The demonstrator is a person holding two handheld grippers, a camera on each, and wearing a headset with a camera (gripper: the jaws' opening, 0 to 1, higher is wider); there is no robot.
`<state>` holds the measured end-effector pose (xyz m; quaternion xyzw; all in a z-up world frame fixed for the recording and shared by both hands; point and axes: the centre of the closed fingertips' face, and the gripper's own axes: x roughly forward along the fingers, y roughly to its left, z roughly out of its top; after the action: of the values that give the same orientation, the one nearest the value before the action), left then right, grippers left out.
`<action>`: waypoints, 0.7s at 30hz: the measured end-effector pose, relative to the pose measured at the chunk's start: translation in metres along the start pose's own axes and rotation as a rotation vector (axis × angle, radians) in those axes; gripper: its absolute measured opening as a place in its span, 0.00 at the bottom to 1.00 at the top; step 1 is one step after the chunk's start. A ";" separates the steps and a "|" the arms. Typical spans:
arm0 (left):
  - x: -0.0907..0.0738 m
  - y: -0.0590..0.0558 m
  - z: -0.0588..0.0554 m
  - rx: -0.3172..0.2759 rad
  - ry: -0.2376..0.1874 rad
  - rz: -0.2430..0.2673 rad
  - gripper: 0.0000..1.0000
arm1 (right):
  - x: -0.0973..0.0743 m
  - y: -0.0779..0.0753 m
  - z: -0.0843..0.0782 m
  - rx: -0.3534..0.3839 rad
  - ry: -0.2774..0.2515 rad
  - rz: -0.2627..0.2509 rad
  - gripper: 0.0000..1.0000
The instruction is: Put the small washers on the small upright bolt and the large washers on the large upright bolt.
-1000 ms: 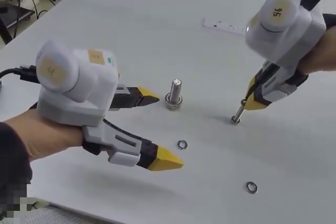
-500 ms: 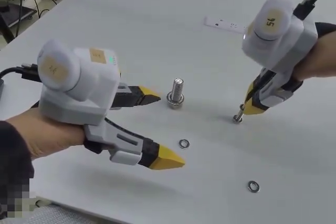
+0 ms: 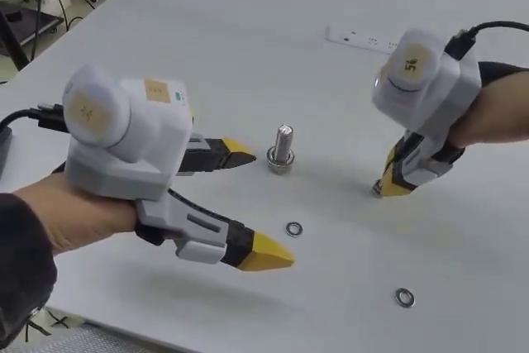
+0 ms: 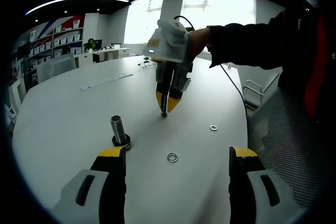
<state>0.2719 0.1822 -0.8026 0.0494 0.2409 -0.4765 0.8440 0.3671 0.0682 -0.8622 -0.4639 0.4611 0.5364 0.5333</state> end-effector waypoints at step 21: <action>-0.002 0.000 -0.001 -0.003 0.002 0.004 0.80 | 0.004 0.003 -0.001 -0.007 0.007 -0.011 0.16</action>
<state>0.2706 0.1839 -0.8029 0.0491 0.2424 -0.4745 0.8448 0.3645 0.0679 -0.8664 -0.4701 0.4587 0.5335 0.5329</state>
